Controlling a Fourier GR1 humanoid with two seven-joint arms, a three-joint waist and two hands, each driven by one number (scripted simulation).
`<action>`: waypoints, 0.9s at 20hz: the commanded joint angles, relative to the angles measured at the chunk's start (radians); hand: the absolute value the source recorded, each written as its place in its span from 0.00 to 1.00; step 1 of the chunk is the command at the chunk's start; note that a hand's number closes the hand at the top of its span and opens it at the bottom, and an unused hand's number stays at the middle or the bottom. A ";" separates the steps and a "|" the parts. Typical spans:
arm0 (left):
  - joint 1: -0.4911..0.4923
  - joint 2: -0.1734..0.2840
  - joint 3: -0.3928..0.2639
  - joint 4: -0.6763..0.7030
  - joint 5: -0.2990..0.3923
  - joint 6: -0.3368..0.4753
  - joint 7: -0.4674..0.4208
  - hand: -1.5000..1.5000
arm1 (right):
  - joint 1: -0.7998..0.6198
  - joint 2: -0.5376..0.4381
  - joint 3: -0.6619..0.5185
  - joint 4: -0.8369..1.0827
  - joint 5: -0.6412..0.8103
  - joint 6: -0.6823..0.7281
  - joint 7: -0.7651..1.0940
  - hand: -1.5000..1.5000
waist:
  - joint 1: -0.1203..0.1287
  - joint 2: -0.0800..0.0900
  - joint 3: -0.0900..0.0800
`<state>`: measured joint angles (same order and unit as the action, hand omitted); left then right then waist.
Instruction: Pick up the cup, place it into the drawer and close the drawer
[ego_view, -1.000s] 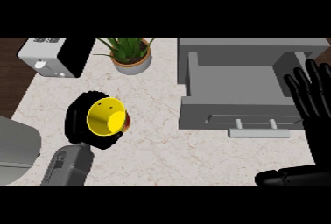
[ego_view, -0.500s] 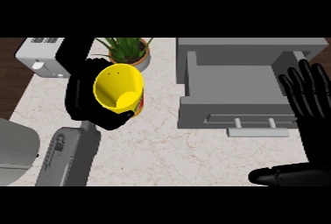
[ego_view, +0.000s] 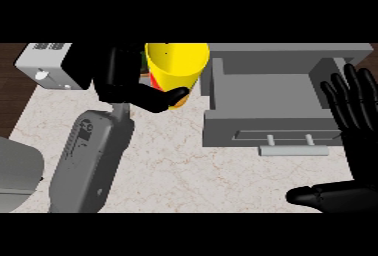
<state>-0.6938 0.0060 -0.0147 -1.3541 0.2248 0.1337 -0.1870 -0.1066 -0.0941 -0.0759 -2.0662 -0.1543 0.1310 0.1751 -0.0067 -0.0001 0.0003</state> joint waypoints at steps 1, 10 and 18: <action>-0.041 -0.006 -0.020 0.046 -0.040 0.028 0.001 1.00 | -0.022 0.020 0.033 -0.003 0.044 -0.036 0.017 0.00 | 0.002 0.000 0.000; -0.344 -0.006 -0.048 0.352 -0.004 0.135 0.014 1.00 | 0.077 -0.034 -0.073 -0.005 -0.081 0.066 -0.050 0.00 | -0.019 0.004 0.001; -0.440 -0.006 -0.102 0.577 0.092 0.189 -0.067 1.00 | 0.047 0.004 0.003 -0.021 -0.009 0.023 -0.020 0.00 | -0.020 0.004 0.000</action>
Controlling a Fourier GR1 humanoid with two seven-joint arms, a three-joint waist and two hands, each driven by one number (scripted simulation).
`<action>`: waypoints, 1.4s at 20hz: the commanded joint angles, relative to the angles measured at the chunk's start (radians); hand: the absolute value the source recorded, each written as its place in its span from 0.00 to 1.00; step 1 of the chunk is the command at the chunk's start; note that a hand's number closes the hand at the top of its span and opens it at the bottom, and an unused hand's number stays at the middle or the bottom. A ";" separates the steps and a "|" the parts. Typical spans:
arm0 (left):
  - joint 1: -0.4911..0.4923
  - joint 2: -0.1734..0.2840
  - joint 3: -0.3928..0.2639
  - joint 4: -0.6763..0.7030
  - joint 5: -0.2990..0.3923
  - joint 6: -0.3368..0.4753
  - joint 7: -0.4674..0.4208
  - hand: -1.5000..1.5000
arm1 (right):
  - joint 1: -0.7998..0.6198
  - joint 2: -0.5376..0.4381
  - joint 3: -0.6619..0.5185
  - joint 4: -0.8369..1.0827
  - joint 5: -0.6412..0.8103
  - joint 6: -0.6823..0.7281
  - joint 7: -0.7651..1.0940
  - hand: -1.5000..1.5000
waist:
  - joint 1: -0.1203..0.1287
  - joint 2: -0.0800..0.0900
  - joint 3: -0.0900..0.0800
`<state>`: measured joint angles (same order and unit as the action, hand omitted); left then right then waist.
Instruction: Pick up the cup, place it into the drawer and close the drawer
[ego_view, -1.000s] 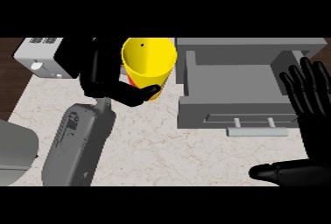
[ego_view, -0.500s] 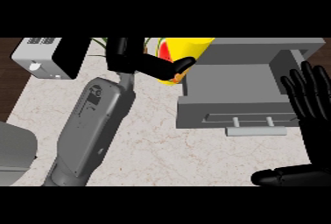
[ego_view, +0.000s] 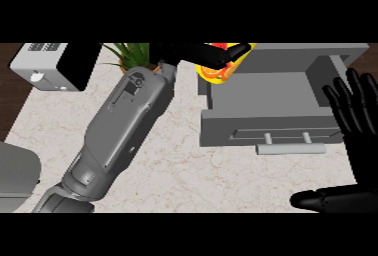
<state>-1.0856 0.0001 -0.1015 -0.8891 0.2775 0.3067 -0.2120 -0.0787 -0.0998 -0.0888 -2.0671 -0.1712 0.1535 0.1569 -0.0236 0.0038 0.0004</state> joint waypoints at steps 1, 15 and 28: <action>-0.069 0.000 -0.071 0.153 0.076 0.072 -0.090 1.00 | -0.048 0.008 0.017 0.074 0.038 -0.007 -0.031 0.00 | -0.010 0.004 0.000; -0.149 0.000 -0.319 0.400 0.273 0.138 -0.193 1.00 | -0.055 -0.003 0.015 0.047 -0.004 0.017 -0.010 0.00 | -0.057 0.012 0.001; -0.232 0.000 -0.506 0.488 0.296 0.173 -0.094 0.00 | -0.072 0.001 0.017 0.107 -0.014 0.047 -0.063 0.00 | -0.072 0.019 0.002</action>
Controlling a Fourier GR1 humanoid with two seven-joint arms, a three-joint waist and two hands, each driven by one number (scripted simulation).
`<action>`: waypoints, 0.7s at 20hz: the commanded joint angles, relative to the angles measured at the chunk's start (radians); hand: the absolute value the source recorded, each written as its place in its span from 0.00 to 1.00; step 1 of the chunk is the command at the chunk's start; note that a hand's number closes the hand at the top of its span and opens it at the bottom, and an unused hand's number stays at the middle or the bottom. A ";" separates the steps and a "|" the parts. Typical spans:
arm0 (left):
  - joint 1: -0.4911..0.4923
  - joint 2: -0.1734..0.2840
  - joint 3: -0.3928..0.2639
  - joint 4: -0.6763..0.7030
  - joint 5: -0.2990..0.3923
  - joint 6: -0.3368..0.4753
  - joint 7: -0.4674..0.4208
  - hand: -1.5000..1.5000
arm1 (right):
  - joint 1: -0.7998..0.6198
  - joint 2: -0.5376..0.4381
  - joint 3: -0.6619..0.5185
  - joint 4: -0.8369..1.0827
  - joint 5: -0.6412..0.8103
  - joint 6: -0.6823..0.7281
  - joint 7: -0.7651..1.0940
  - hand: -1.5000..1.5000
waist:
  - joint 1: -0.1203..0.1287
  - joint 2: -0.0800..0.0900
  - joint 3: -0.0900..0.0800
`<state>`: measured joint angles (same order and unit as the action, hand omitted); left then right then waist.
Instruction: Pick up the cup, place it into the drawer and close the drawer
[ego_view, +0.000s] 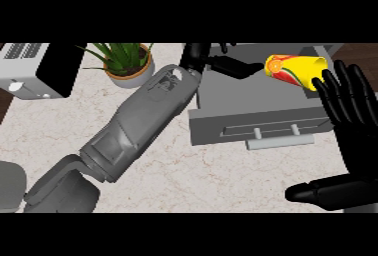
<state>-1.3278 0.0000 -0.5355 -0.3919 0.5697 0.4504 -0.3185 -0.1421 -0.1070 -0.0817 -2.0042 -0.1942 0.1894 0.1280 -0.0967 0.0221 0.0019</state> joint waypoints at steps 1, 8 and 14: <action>-0.017 0.000 -0.039 0.069 -0.001 0.004 -0.007 0.00 | -0.012 0.005 -0.001 -0.011 -0.006 -0.009 0.007 0.00 | -0.024 0.010 0.000; 0.016 0.000 -0.022 -0.018 0.117 0.006 -0.058 0.00 | 0.016 0.027 0.014 -0.045 -0.039 0.001 0.001 0.00 | -0.020 0.003 -0.001; 0.013 0.000 0.010 -0.104 0.204 -0.007 -0.147 0.00 | 0.014 0.007 -0.008 -0.029 -0.130 0.042 0.038 0.00 | 0.021 -0.009 -0.001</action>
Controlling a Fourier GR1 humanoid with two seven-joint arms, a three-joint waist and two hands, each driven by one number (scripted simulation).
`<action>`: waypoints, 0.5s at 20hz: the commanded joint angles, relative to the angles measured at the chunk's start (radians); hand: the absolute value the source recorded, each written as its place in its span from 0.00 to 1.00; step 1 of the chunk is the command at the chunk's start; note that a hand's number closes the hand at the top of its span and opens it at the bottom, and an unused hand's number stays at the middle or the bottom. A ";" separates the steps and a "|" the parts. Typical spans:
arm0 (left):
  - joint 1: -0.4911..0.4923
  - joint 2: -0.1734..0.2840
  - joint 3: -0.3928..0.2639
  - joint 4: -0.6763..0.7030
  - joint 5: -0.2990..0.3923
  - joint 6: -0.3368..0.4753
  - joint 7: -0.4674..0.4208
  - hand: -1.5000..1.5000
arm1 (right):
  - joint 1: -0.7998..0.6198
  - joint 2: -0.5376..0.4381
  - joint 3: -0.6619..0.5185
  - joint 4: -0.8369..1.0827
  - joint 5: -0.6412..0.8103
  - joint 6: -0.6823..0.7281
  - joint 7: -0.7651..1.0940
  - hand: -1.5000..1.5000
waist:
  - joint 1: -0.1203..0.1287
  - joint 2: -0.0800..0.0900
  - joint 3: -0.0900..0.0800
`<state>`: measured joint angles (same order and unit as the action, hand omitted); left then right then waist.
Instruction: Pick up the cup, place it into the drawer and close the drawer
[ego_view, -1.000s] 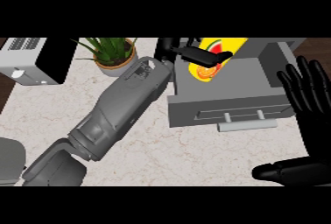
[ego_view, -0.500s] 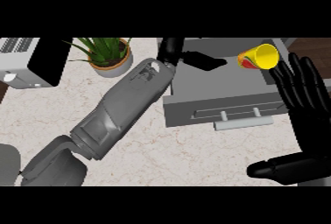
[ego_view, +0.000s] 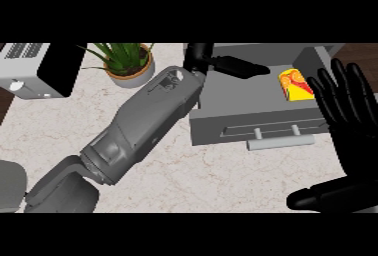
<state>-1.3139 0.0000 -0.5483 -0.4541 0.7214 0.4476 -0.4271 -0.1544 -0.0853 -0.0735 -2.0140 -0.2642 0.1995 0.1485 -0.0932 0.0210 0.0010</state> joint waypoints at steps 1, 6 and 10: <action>0.039 0.000 0.038 -0.052 0.051 -0.022 -0.097 0.00 | -0.002 -0.020 -0.044 -0.008 -0.064 0.011 0.026 0.00 | 0.040 -0.011 -0.001; 0.064 0.016 0.083 -0.126 0.063 -0.068 -0.021 0.00 | 0.049 -0.076 -0.065 -0.043 -0.074 0.074 0.013 1.00 | 0.086 -0.024 -0.001; 0.123 0.112 0.110 -0.239 0.073 -0.058 0.008 0.00 | 0.095 -0.135 -0.030 -0.077 -0.023 0.141 0.033 1.00 | 0.108 -0.032 -0.002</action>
<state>-1.2466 0.0435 -0.4640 -0.6068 0.7824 0.4076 -0.4403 -0.1008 -0.1720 -0.1199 -2.0482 -0.3232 0.2939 0.1657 -0.0122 -0.0017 0.0001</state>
